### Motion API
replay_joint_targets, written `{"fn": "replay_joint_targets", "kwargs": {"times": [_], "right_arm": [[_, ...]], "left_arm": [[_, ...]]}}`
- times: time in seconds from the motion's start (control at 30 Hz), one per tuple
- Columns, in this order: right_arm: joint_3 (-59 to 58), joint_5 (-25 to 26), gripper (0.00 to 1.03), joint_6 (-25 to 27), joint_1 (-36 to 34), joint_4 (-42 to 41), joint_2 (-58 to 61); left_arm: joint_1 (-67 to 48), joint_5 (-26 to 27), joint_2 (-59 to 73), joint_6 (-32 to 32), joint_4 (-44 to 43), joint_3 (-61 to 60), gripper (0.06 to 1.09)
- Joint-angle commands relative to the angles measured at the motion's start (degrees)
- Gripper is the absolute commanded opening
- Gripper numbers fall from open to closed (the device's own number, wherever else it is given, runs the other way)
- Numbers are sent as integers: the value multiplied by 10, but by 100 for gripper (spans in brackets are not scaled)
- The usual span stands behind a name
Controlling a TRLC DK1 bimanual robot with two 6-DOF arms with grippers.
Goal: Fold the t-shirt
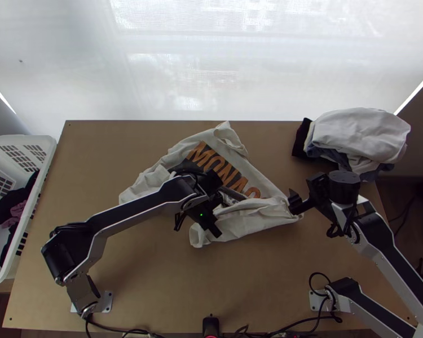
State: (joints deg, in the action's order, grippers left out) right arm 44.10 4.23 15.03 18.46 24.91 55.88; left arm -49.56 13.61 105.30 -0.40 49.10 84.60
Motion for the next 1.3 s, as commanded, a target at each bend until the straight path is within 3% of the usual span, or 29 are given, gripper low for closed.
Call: {"fn": "replay_joint_targets", "kwargs": {"times": [0.0, 0.43, 0.73, 1.07, 1.27], "right_arm": [[11, -1, 98, -1, 5, -1, 6], [81, -1, 98, -1, 46, -14, 78], [144, -1, 98, -3, 83, -34, 153], [269, -1, 98, -12, 142, -69, 327], [385, -1, 98, -40, 189, -69, 466]], "left_arm": [[16, -4, -54, 32, 26, -40, 9], [207, -3, -236, 88, 108, -147, 9], [373, -6, -317, 188, 151, -169, 9], [602, -8, -330, 335, 158, -165, 9], [668, -8, -312, 362, 131, -169, 9]]}}
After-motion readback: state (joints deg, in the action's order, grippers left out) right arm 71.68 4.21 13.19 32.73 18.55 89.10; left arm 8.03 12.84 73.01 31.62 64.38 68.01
